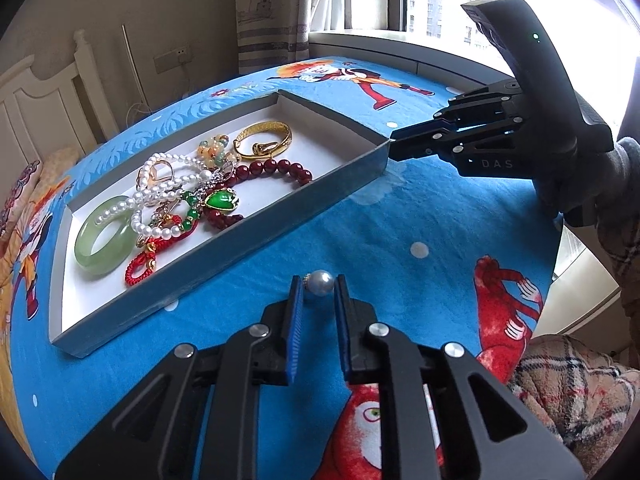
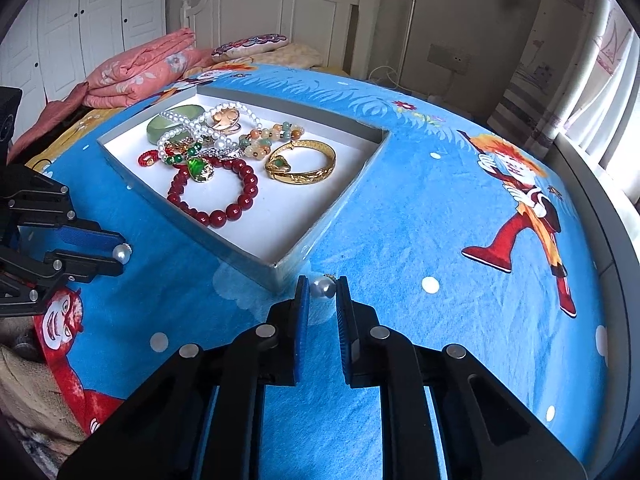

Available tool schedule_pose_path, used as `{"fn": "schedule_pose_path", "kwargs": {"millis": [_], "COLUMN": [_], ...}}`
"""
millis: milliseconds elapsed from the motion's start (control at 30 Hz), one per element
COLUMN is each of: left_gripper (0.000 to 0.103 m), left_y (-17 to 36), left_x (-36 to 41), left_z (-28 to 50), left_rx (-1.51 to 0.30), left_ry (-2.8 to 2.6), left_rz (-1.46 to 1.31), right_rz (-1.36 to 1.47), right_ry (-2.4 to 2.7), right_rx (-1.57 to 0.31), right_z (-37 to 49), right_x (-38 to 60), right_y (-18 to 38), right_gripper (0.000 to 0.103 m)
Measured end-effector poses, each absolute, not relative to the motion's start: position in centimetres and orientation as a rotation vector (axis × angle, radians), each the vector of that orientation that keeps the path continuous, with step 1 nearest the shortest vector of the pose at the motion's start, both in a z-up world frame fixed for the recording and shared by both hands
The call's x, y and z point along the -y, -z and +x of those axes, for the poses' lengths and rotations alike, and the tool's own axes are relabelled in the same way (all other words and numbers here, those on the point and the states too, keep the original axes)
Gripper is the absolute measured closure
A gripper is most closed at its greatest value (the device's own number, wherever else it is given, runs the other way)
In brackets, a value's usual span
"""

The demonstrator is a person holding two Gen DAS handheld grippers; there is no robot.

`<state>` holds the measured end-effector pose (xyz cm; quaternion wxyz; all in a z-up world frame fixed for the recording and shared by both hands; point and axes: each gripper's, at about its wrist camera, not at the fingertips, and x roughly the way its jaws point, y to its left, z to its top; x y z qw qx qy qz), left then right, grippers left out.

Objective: Organize jewelry
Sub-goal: 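Carry the pearl into the tray and open the right gripper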

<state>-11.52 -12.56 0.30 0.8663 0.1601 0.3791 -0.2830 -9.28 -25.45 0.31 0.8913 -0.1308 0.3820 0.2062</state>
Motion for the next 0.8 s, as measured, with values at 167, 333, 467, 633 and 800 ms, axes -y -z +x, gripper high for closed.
{"fn": "schedule_pose_path", "kwargs": {"millis": [167, 333, 467, 633, 800], "left_gripper": [0.088, 0.088, 0.088, 0.088, 0.088], "left_y": [-0.6, -0.8, -1.1, -1.7, -2.8], "left_x": [12.6, 12.7, 12.6, 12.4, 11.8], "left_z": [-11.7, -12.0, -12.2, -12.3, -12.0], "left_rx": [-0.786, -0.775, -0.766, -0.748, -0.715], "left_ry": [0.593, 0.59, 0.589, 0.585, 0.561], "left_rz": [0.339, 0.344, 0.342, 0.337, 0.307], "right_rz": [-0.25, -0.237, -0.229, -0.212, -0.196], "right_ry": [-0.429, -0.428, -0.428, -0.438, -0.459], "right_rx": [-0.779, -0.762, -0.743, -0.711, -0.657], "right_z": [-9.8, -10.6, -11.3, -11.8, -12.2], "right_x": [25.8, 26.1, 26.2, 26.1, 24.9], "right_y": [-0.6, -0.9, -1.5, -2.6, -4.1], "right_gripper": [0.089, 0.089, 0.089, 0.089, 0.089]}}
